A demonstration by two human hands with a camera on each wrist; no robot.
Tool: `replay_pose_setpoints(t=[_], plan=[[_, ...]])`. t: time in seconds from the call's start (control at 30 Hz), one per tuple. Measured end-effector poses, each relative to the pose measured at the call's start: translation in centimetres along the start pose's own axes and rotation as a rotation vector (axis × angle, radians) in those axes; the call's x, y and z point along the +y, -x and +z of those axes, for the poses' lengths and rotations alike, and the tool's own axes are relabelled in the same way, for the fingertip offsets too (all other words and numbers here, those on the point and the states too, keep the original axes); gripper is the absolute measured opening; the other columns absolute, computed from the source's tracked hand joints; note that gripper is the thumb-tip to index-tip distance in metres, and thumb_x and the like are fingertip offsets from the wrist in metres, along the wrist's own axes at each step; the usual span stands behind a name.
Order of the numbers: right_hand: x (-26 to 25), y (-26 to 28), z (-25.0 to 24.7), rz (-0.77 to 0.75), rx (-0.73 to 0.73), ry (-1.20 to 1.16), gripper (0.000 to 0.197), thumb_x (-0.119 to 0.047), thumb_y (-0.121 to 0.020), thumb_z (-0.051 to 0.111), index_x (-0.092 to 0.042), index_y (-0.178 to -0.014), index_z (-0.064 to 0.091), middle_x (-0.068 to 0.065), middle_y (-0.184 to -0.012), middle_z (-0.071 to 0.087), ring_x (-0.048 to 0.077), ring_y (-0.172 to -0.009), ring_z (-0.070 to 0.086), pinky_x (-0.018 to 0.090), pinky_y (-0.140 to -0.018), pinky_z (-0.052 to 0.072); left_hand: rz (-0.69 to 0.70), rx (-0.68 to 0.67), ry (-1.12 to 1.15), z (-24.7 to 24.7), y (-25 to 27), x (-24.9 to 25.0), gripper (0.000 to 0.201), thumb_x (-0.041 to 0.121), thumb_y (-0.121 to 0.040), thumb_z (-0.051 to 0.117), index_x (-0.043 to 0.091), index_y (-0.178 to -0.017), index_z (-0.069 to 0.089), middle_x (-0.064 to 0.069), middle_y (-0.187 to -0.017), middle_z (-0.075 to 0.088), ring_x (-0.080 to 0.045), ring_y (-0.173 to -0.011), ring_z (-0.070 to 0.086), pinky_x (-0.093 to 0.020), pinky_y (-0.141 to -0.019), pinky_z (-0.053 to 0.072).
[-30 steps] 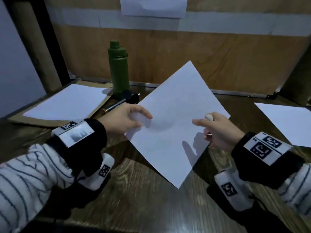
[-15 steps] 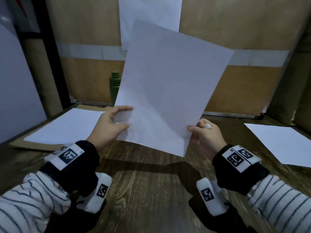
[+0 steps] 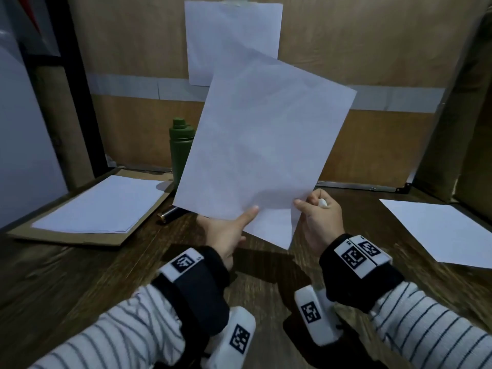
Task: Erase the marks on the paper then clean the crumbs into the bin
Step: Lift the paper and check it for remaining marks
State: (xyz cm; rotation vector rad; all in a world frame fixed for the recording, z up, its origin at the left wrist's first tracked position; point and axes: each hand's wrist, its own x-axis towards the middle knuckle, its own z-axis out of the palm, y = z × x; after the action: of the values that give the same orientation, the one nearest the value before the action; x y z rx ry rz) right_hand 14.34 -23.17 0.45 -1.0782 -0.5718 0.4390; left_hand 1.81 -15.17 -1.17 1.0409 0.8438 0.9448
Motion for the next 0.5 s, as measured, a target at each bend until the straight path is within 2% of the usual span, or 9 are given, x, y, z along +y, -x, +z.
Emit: replay_pose_setpoints(t=[0.07,0.1,0.17,0.2,0.27,0.33,0.4,0.47,0.5], plan=[[0.2,0.3,0.0,0.012,-0.005,0.003,0.044,0.017,-0.084,0.046,-0.015,-0.057,0.032,0.006,-0.072,0.053,0.020,-0.081,0.056,0.033,-0.081,0.046,0.041,0.043,-0.033,0.4,-0.5,-0.4,0.082,0.007,-0.071,0.079,0.013,-0.134,0.027,-0.004,-0.125,0.050,-0.021,-0.109,0.052,-0.040,-0.098,0.047],[0.2,0.4,0.0,0.014,0.005,0.002,0.044,0.017,-0.084,0.046,-0.015,-0.057,0.033,0.005,-0.072,0.054,0.021,-0.083,0.056,0.035,-0.084,0.046,0.031,0.050,-0.034,0.4,-0.8,-0.5,0.073,0.003,-0.075,0.075,0.011,-0.133,0.031,-0.005,-0.123,0.053,-0.020,-0.104,0.054,-0.038,-0.094,0.051],[0.2,0.3,-0.3,0.011,0.043,-0.007,0.043,0.017,-0.084,0.047,-0.015,-0.057,0.036,0.004,-0.071,0.053,0.021,-0.082,0.057,0.037,-0.089,0.045,0.004,0.031,-0.027,0.5,-1.2,-0.9,0.056,-0.005,-0.086,0.059,0.009,-0.136,0.037,-0.009,-0.123,0.057,-0.020,-0.098,0.060,-0.025,-0.073,0.058],[0.2,0.1,-0.4,0.009,0.065,-0.012,0.043,0.018,-0.083,0.048,-0.015,-0.058,0.038,0.003,-0.070,0.054,0.020,-0.080,0.057,0.038,-0.089,0.045,-0.013,0.033,-0.035,0.5,-1.1,-0.9,0.056,-0.009,-0.090,0.049,0.011,-0.141,0.035,-0.010,-0.127,0.055,-0.021,-0.102,0.060,-0.022,-0.069,0.057],[0.1,-0.2,-0.8,0.011,0.101,0.002,0.043,0.018,-0.083,0.048,-0.015,-0.058,0.038,0.003,-0.070,0.052,0.020,-0.077,0.054,0.037,-0.086,0.044,-0.047,0.036,-0.050,0.2,-0.9,-1.0,0.062,-0.014,-0.091,0.038,0.016,-0.145,0.030,-0.008,-0.129,0.052,-0.022,-0.109,0.056,-0.025,-0.074,0.054],[0.2,-0.3,-1.2,0.011,0.114,0.024,0.043,0.018,-0.082,0.047,-0.015,-0.058,0.034,0.006,-0.070,0.048,0.022,-0.079,0.052,0.036,-0.083,0.043,-0.067,-0.048,-0.064,-0.1,-0.5,-1.1,0.065,-0.011,-0.089,0.044,0.017,-0.145,0.028,-0.003,-0.127,0.050,-0.023,-0.113,0.053,-0.028,-0.080,0.049],[0.2,-0.3,-1.3,0.023,0.112,0.039,0.043,0.017,-0.083,0.047,-0.015,-0.058,0.033,0.008,-0.071,0.049,0.024,-0.082,0.051,0.037,-0.083,0.044,-0.086,-0.163,-0.060,0.0,0.0,-1.1,0.070,0.001,-0.087,0.057,0.019,-0.144,0.022,0.002,-0.127,0.044,-0.026,-0.123,0.047,-0.032,-0.087,0.046],[0.3,-0.1,-1.3,0.029,0.100,0.041,0.043,0.017,-0.083,0.046,-0.015,-0.057,0.032,0.007,-0.070,0.049,0.023,-0.080,0.051,0.036,-0.081,0.043,-0.081,-0.186,-0.091,0.4,0.1,-1.3,0.070,0.012,-0.083,0.069,0.019,-0.138,0.027,0.001,-0.126,0.051,-0.026,-0.119,0.053,-0.036,-0.090,0.049],[0.4,0.0,-1.2,0.029,0.097,0.045,0.043,0.017,-0.083,0.046,-0.015,-0.057,0.032,0.006,-0.070,0.048,0.022,-0.079,0.050,0.035,-0.080,0.043,-0.070,-0.154,-0.104,0.6,-0.1,-1.4,0.066,0.013,-0.080,0.072,0.014,-0.135,0.034,-0.003,-0.125,0.056,-0.026,-0.113,0.057,-0.038,-0.091,0.051]])
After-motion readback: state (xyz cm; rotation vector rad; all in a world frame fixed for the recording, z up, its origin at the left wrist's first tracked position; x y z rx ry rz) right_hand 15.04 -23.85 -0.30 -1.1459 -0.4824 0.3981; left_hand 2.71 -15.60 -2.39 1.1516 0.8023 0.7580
